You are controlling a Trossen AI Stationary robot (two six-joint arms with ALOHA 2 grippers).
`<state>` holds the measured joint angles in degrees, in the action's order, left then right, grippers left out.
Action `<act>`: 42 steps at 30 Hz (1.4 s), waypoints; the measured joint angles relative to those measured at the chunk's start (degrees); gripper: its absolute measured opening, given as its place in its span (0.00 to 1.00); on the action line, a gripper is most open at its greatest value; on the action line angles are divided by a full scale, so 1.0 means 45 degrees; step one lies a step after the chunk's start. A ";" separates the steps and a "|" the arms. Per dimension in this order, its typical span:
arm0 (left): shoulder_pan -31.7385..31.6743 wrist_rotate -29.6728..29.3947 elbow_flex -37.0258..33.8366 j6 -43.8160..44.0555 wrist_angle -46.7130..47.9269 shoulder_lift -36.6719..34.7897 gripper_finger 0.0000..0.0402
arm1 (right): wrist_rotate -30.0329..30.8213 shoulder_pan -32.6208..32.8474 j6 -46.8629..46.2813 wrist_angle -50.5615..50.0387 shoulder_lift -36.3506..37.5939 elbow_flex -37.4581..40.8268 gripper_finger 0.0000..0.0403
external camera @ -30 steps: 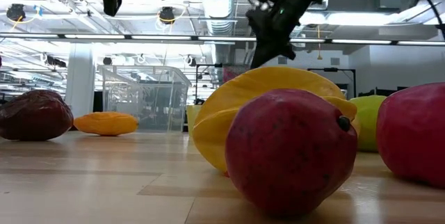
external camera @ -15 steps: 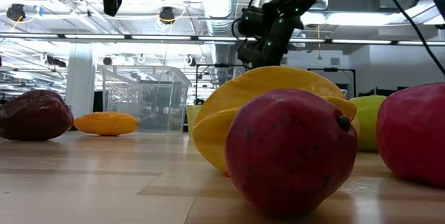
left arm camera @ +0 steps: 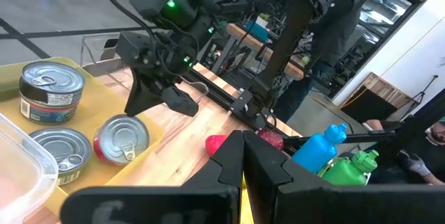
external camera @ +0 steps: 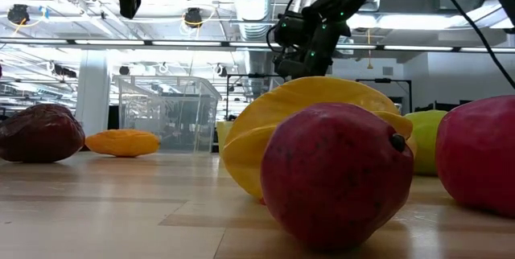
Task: Pick & Place Food Item
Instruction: Put the red tuna can into the yellow bin, then put the blue tumbler into the transparent bin
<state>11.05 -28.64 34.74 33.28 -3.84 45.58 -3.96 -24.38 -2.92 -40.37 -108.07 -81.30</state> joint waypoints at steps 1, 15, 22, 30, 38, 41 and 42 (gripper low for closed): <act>0.0000 0.0000 0.0000 0.0000 0.0003 0.0000 0.00 | -0.0090 0.0000 0.0054 0.0023 0.0000 -0.0001 0.12; 0.0000 -0.0433 0.0000 -0.0010 0.0000 0.0000 0.00 | 0.0159 0.0199 -0.0079 -0.4934 0.1922 -0.4102 0.46; -0.0039 -0.0673 0.0000 -0.0100 -0.0032 -0.0092 0.00 | 0.2029 0.1149 -0.2321 -0.7601 0.4693 -0.2530 0.44; -0.0668 -0.0309 -0.0005 -0.0112 -0.0018 -0.0594 0.00 | 0.1636 0.4255 -0.6870 -0.7637 0.8143 0.1991 0.51; -0.1995 0.2173 -0.0005 -0.0393 -0.0010 -0.1179 0.02 | -0.0648 0.7567 -0.9972 -0.8027 0.9490 0.3681 0.57; -0.2443 0.2885 -0.0005 -0.0407 -0.0012 -0.1297 0.08 | -0.1132 0.8371 -1.1293 -0.8070 0.9676 0.3676 0.56; -0.2572 0.3024 -0.0005 -0.0415 -0.0012 -0.1311 0.10 | -0.1164 0.8636 -1.1727 -0.8100 0.9742 0.3635 0.55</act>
<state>-0.52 -15.04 34.72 31.41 -3.89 39.68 -9.20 14.48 -55.69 -76.82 -64.23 -64.94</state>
